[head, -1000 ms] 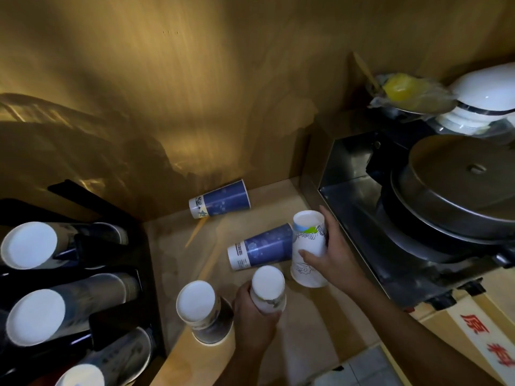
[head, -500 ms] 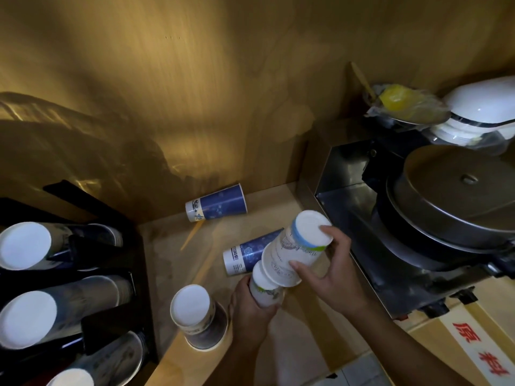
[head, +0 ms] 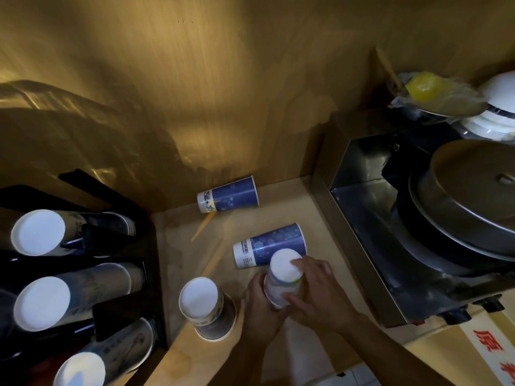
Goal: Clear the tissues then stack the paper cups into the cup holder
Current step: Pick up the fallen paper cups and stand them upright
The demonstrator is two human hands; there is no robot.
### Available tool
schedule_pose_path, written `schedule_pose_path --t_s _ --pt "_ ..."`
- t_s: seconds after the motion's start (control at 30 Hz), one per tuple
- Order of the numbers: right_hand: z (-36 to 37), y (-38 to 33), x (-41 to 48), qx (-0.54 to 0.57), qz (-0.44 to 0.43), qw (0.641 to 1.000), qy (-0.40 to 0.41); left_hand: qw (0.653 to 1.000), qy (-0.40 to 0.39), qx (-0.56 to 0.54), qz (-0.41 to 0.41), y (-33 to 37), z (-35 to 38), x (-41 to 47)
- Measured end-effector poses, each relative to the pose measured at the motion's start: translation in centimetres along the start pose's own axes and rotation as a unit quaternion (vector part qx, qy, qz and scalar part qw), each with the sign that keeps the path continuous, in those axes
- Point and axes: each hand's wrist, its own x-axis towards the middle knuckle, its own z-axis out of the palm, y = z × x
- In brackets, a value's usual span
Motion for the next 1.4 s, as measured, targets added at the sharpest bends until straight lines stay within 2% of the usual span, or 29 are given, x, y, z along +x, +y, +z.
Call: schedule_pose_path --t_s 0.1,0.37,0.43,0.5,0.57,0.6,0.77,0.93,1.13,1.27,1.4 --pt "0.8 0.7 -1.0 0.003 0.036 0.999 -0.032 1.000 0.009 0.009 0.017 0.0 0.5 -0.3" --pt "0.6 1.0 -0.4 -0.071 -0.014 0.997 -0.029 1.000 -0.009 0.011 0.001 0.8 0.0 0.5" --pt "0.5 0.8 -0.3 -0.078 -0.020 0.996 -0.023 0.999 -0.028 0.021 -0.010 1.5 -0.4 1.0" --pt "0.3 0.5 -0.1 -0.094 -0.025 0.995 -0.012 0.994 -0.094 0.043 -0.020 2.2 -1.1 1.7" --pt "-0.1 0.2 -0.1 -0.083 -0.026 0.996 -0.008 0.978 -0.170 0.119 -0.034 3.2 -1.9 2.7" --pt "-0.4 0.1 -0.1 -0.065 -0.019 0.998 -0.008 0.974 -0.174 0.135 -0.050 3.7 -2.4 3.0" --pt "-2.1 -0.5 1.5 0.031 0.025 0.999 0.036 0.993 -0.068 0.039 -0.092 6.8 -4.5 4.4" --pt "-3.6 -0.8 6.0 0.074 0.038 0.993 0.086 0.997 -0.023 0.028 -0.061 10.6 -7.3 6.8" --pt "-2.8 0.3 11.1 0.086 0.054 0.995 0.022 0.991 -0.007 0.136 0.011 12.8 -11.2 12.3" --pt "-0.6 1.3 13.3 -0.001 0.014 0.996 -0.091 0.974 -0.024 0.224 0.009 11.7 -13.1 16.5" --pt "1.3 1.9 14.6 -0.084 -0.039 0.971 -0.218 0.951 -0.068 0.299 0.019 8.8 -13.5 20.0"
